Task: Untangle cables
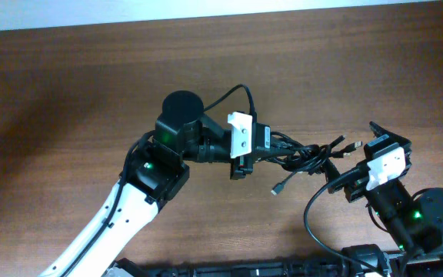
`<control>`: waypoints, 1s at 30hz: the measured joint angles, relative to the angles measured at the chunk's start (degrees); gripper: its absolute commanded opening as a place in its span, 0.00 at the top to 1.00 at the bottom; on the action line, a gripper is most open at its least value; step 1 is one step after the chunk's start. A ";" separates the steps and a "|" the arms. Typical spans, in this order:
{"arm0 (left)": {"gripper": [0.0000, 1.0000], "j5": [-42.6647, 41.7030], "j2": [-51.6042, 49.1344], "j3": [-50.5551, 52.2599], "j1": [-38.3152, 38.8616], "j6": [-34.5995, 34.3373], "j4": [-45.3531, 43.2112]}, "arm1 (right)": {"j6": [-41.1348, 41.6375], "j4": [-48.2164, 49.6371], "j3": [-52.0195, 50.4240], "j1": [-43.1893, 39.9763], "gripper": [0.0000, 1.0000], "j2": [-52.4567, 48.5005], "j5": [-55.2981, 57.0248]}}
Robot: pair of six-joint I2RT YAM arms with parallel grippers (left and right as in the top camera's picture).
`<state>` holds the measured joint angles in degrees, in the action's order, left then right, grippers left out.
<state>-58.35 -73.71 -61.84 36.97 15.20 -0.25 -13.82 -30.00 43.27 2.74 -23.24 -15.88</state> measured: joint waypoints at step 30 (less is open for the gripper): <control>1.00 3.78 -0.87 -0.28 1.70 7.98 12.41 | 6.78 -0.04 -0.04 0.02 0.02 -0.02 5.25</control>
<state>-54.57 -74.59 -62.13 38.68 23.18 12.16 -7.05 -30.04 43.22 2.76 -23.27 -10.63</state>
